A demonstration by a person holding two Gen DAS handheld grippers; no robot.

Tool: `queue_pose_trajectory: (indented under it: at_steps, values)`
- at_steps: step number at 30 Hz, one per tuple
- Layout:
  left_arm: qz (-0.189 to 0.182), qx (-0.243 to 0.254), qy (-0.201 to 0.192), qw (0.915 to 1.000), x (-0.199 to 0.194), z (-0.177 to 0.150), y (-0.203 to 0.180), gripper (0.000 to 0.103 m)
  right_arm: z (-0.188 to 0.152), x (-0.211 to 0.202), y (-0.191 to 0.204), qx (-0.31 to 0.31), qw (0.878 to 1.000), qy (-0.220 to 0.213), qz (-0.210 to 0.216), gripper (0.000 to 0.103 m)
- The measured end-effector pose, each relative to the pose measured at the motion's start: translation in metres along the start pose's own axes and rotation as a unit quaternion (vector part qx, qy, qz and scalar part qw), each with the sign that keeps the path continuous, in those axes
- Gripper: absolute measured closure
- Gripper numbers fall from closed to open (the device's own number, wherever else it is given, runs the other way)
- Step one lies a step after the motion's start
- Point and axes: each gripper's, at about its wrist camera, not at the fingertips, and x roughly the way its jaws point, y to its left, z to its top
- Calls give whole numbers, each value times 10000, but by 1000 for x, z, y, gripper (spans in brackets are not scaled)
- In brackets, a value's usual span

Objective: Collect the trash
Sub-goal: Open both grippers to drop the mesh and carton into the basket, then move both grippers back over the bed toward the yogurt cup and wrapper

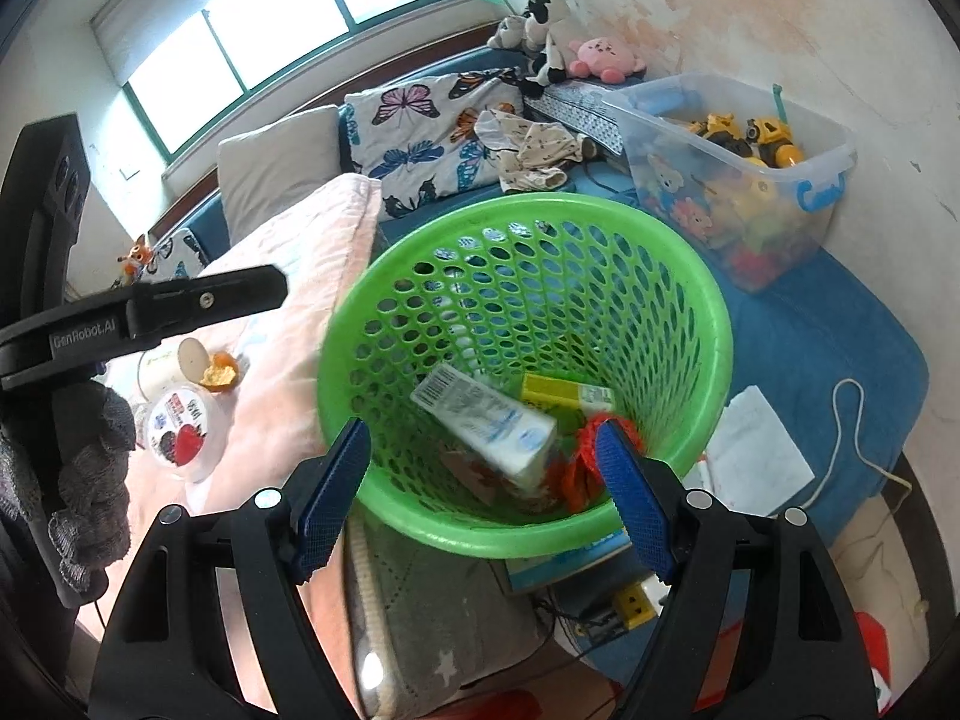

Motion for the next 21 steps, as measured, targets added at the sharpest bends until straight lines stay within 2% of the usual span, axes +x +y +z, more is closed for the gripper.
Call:
queue_pose_trajectory:
  at_steps: [11, 21]
  values:
    - [473, -220, -285, 9982, -58, -38, 51, 23, -6, -10, 41, -310, 9993, -56, 197, 23]
    - [933, -744, -409, 9920, -101, -74, 121, 23, -11, -6, 89, -619, 9972, -31, 426, 18]
